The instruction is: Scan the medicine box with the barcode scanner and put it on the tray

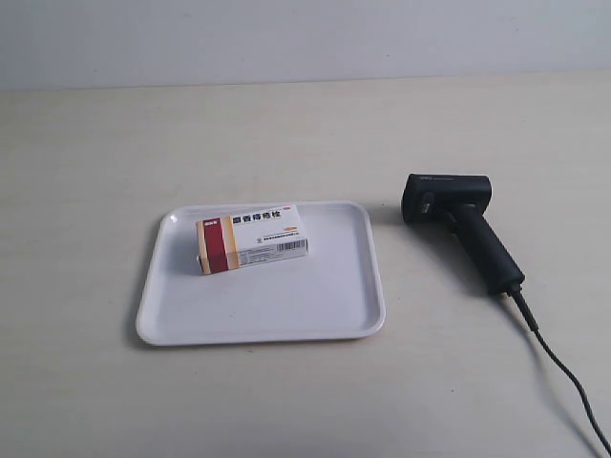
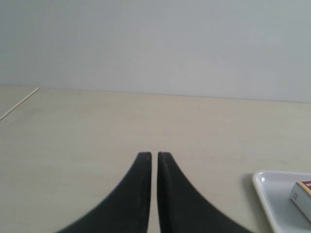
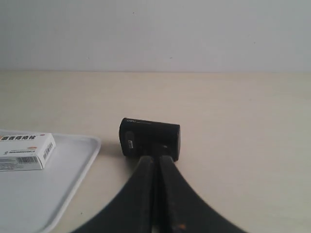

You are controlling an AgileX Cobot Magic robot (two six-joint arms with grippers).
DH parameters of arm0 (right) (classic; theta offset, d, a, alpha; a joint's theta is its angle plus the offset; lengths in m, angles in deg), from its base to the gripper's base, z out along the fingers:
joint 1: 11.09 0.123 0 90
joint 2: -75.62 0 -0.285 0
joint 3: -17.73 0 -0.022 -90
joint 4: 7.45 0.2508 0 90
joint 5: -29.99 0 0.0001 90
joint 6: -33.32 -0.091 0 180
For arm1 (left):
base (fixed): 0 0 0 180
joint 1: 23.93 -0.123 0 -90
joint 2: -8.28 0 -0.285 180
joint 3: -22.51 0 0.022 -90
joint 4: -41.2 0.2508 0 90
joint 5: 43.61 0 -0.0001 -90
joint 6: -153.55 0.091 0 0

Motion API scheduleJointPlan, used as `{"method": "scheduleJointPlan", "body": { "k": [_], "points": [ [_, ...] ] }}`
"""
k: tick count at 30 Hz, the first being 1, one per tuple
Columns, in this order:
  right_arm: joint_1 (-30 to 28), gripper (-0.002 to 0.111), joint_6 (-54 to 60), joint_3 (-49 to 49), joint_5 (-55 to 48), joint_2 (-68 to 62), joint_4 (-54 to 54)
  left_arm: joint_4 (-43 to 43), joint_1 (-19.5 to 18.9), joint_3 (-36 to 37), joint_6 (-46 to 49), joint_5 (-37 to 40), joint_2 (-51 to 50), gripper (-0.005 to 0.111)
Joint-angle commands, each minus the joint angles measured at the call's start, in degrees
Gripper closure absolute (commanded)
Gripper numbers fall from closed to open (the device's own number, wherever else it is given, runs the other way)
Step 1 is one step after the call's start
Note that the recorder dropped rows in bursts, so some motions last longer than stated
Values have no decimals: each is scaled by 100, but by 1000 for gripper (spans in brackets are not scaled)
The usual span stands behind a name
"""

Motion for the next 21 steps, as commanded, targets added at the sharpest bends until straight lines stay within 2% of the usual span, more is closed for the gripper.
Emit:
{"method": "scheduleJointPlan", "body": {
  "k": [1, 7, 14, 17, 21],
  "points": [
    [-24, 105, 63, -25, 161, 89, 16, -6, 8, -1, -46, -11, 39, 99],
    [-114, 105, 63, -25, 176, 284, 5, -6, 8, -1, -46, -11, 39, 99],
    [-1539, 105, 63, -25, 13, 1364, 83, -6, 8, -1, -46, -11, 39, 99],
    [-1827, 105, 63, -25, -224, 1364, 83, -6, 8, -1, -46, -11, 39, 99],
    [-1916, 105, 63, -25, -427, 1364, 69, -6, 8, -1, -46, -11, 39, 99]
  ]
}}
